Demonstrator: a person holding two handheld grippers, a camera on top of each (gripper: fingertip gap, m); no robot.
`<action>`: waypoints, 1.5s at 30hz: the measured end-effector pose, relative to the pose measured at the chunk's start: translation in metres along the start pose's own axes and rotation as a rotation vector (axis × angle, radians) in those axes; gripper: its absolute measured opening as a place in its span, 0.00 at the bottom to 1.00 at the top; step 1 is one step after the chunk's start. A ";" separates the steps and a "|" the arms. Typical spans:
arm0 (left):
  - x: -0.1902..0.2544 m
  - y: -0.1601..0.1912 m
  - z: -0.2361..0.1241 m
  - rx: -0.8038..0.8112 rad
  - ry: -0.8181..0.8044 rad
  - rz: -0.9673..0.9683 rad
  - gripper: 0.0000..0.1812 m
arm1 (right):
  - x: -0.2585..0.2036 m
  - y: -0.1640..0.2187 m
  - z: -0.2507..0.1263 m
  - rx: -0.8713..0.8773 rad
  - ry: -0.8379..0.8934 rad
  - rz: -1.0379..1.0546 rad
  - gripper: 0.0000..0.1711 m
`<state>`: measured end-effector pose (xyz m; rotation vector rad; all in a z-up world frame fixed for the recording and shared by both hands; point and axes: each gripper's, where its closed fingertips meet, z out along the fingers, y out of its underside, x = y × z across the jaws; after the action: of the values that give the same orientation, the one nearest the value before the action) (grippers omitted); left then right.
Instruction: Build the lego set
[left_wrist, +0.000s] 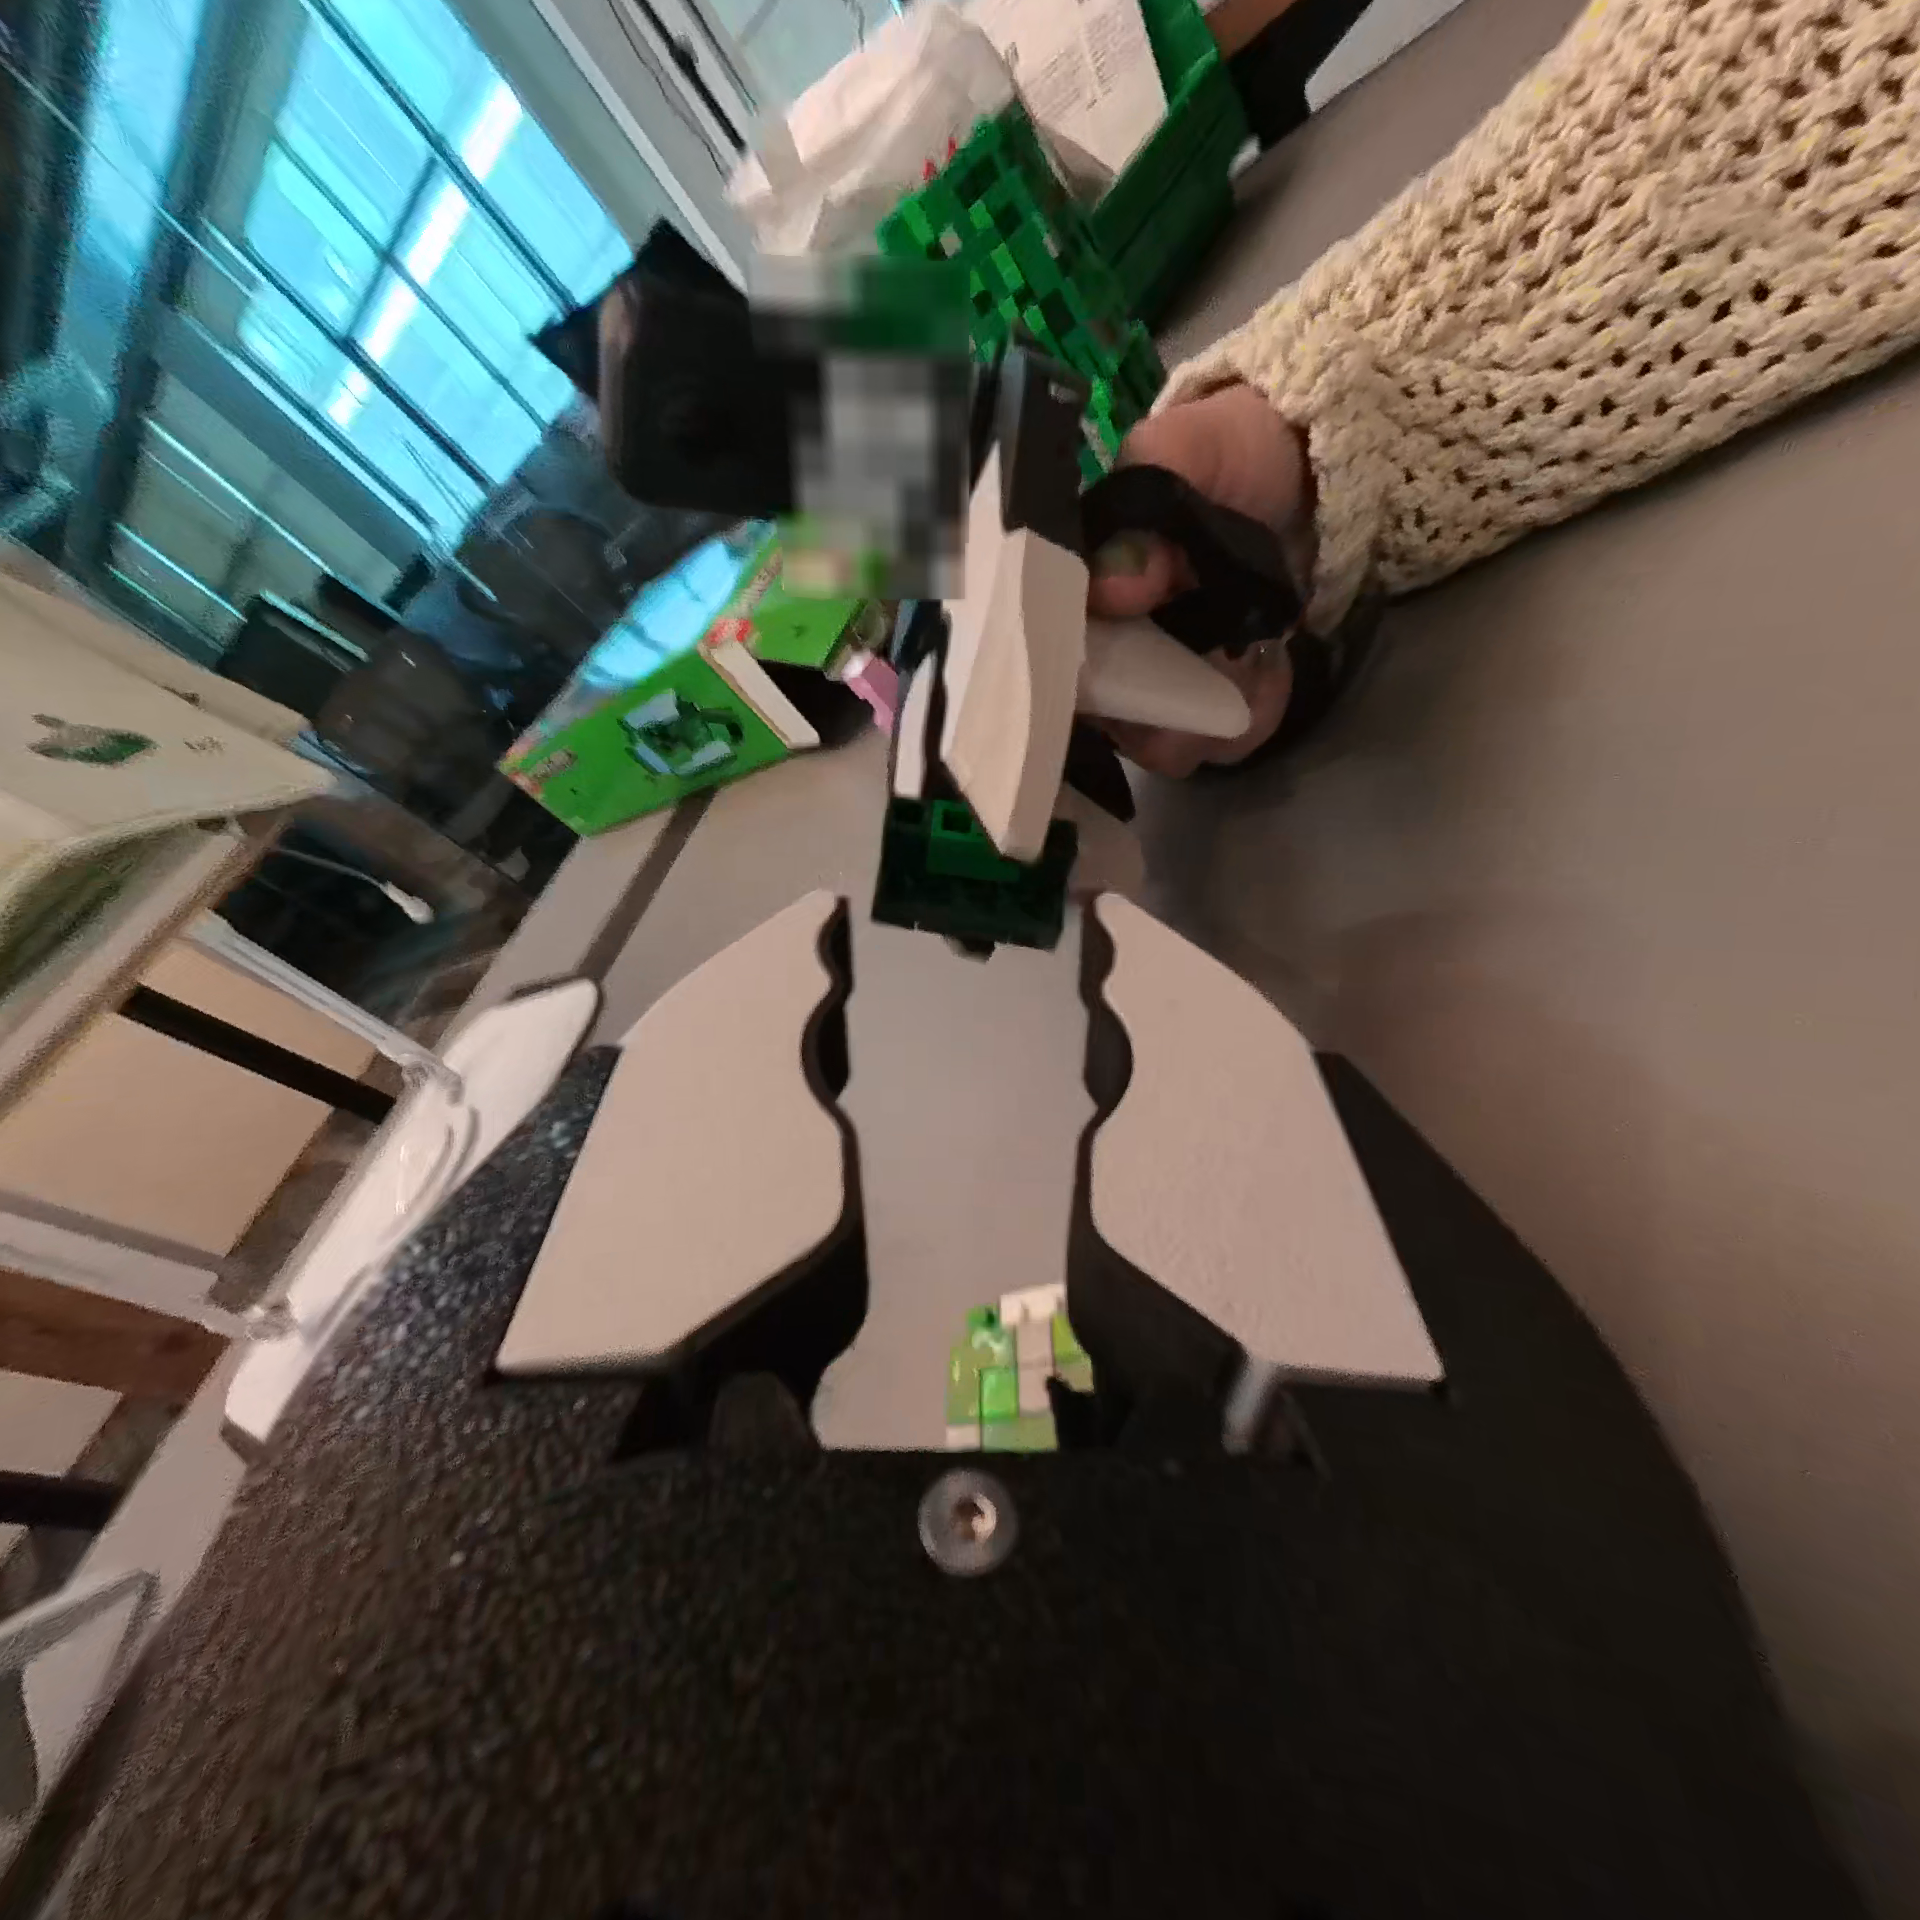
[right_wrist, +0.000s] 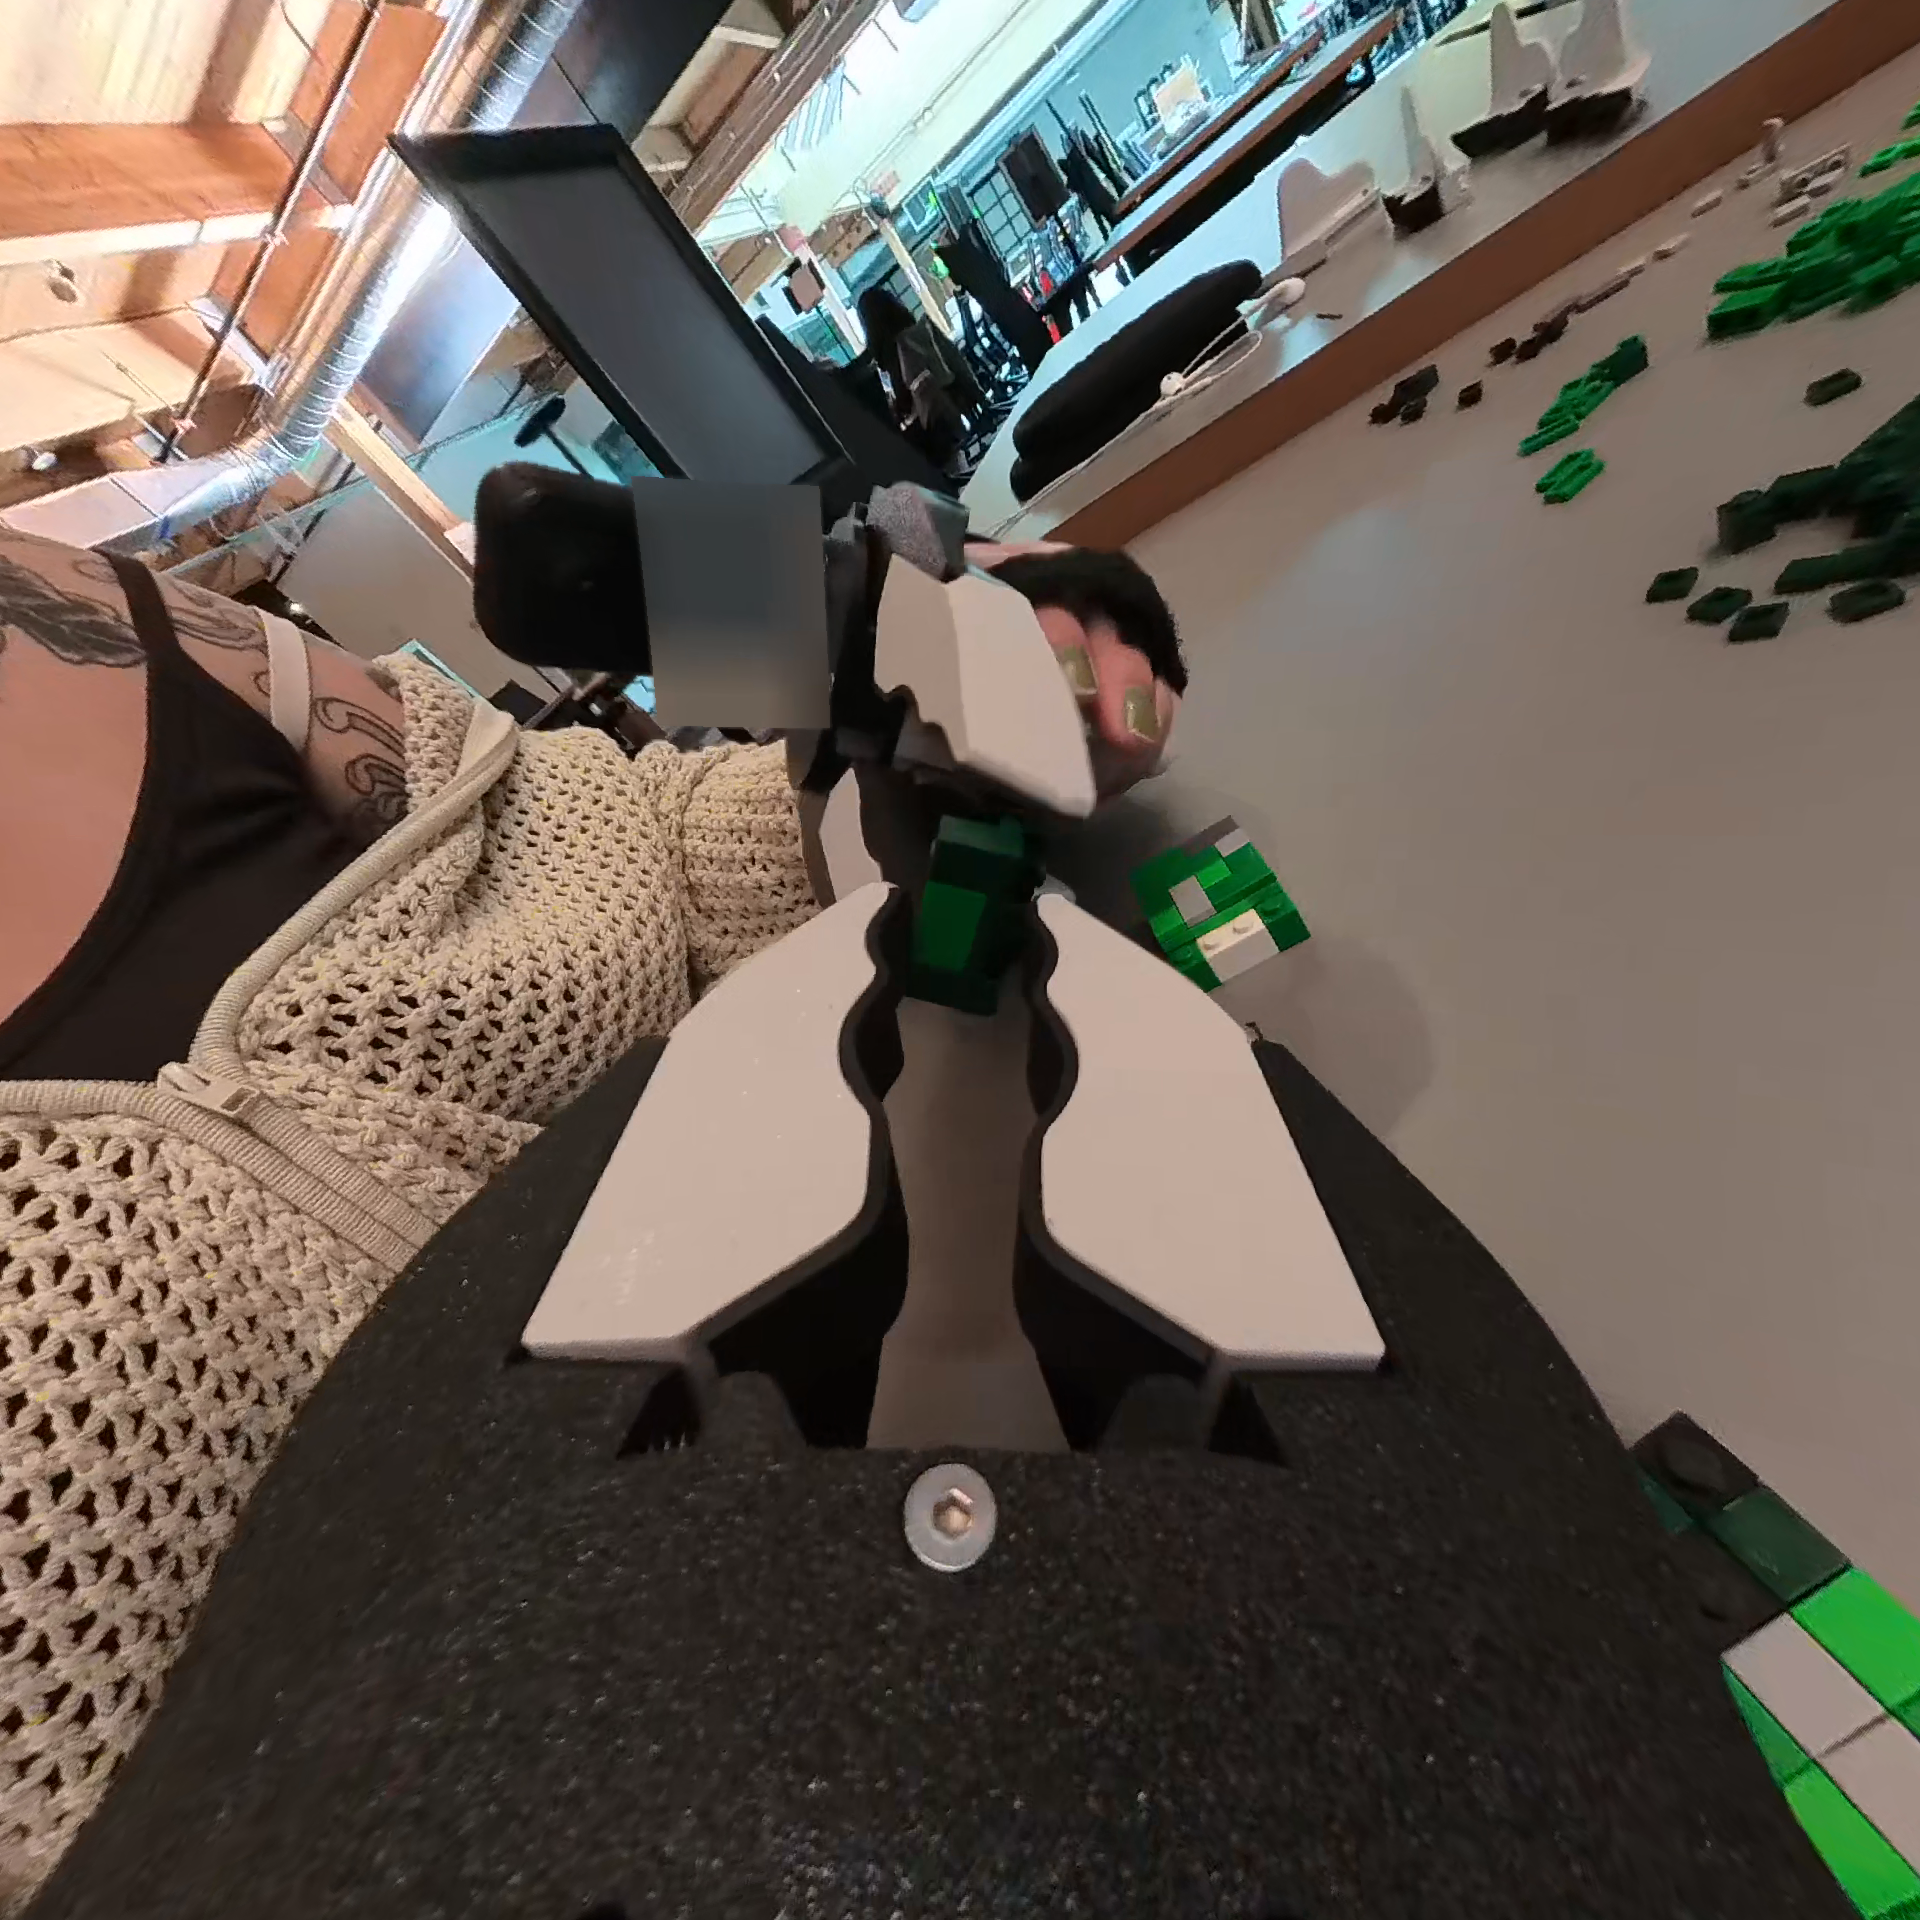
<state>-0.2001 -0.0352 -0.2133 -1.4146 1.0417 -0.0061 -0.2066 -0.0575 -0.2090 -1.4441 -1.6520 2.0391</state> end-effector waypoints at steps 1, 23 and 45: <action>0.000 0.005 -0.002 -0.049 0.022 -0.022 0.27 | 0.000 -0.001 -0.001 0.008 0.001 -0.005 0.11; 0.007 0.089 -0.045 -0.603 0.173 -0.192 0.20 | -0.002 -0.019 -0.018 0.132 0.233 -0.525 0.11; 0.000 0.015 0.030 -0.142 0.584 -0.448 0.19 | 0.004 -0.005 -0.096 0.023 0.676 -1.136 0.11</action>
<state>-0.1909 -0.0080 -0.2309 -1.8044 1.1812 -0.7199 -0.1405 0.0116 -0.2008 -0.7016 -1.5288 0.8189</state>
